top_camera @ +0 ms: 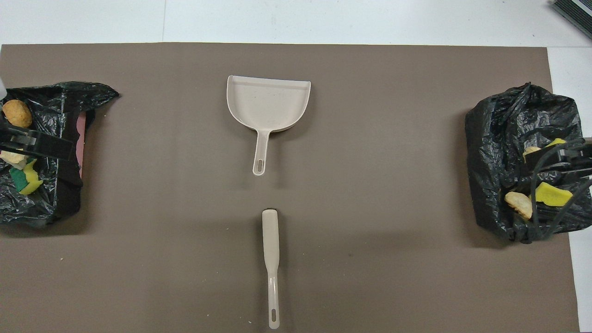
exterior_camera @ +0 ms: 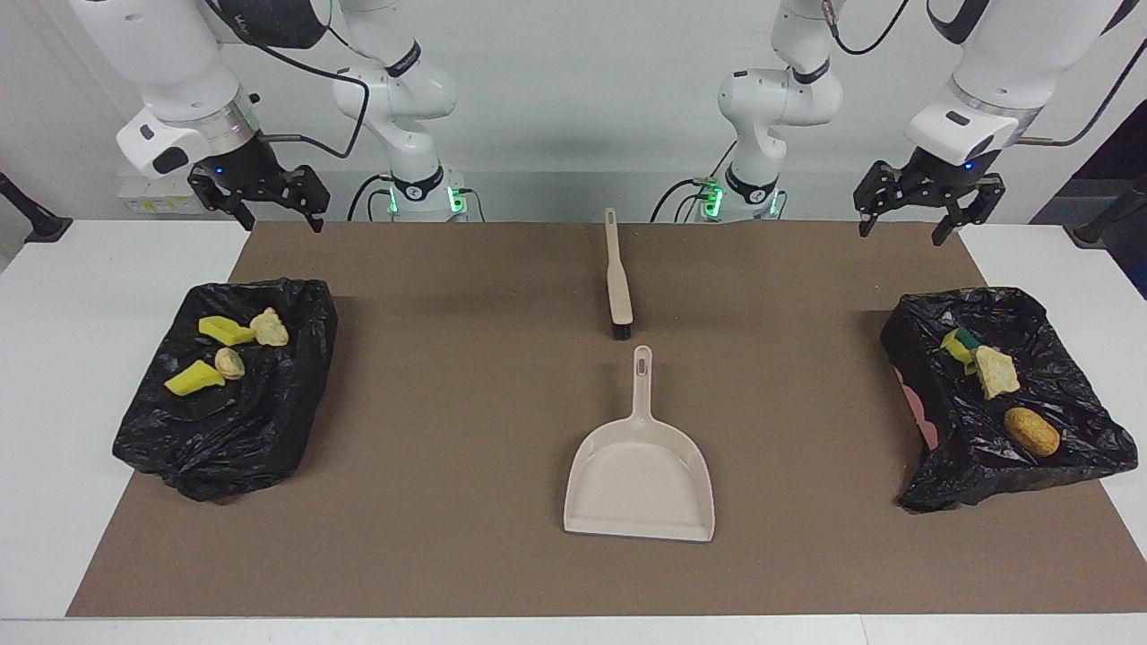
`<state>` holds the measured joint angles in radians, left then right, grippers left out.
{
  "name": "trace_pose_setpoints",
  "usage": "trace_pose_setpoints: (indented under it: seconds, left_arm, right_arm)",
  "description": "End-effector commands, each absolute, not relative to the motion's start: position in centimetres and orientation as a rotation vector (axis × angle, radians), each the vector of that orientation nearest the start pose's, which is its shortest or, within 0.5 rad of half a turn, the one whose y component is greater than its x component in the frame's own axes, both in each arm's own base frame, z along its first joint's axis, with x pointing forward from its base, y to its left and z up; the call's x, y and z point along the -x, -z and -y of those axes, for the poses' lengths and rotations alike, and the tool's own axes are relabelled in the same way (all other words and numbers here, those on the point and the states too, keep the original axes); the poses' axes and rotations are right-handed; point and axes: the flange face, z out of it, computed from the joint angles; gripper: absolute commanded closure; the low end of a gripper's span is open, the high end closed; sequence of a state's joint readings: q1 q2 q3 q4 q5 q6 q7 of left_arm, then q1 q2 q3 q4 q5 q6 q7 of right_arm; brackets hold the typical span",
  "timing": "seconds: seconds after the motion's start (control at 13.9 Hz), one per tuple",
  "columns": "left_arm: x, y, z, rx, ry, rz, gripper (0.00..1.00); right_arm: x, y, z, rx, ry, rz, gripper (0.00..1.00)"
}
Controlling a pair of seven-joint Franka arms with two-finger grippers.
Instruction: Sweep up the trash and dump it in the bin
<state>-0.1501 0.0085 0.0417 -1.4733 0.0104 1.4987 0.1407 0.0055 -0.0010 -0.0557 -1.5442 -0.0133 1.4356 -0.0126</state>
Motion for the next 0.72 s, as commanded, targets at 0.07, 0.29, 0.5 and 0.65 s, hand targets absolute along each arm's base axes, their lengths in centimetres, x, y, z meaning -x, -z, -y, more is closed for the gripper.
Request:
trace_pose_setpoints:
  seconds: [0.07,0.29,0.5,0.65]
  left_arm:
    - [-53.31,-66.49,5.45,3.126,0.015,-0.382,0.0]
    - [-53.31,-66.57,4.87,3.128,0.017,-0.362,0.0]
    - [-53.38,-66.51,4.79,3.128,0.017,-0.36,0.0]
    - [-53.42,-66.53,4.8,3.128,0.022,-0.36,0.0]
  right_arm:
    - [-54.12,-62.98,3.41,3.156,-0.135,-0.019,0.0]
    - [-54.63,-63.11,3.36,3.161,-0.082,-0.019,0.0]
    - [-54.72,-63.05,3.33,3.158,-0.079,-0.021,0.0]
    - [-54.67,-63.14,3.33,3.158,-0.077,-0.023,0.0]
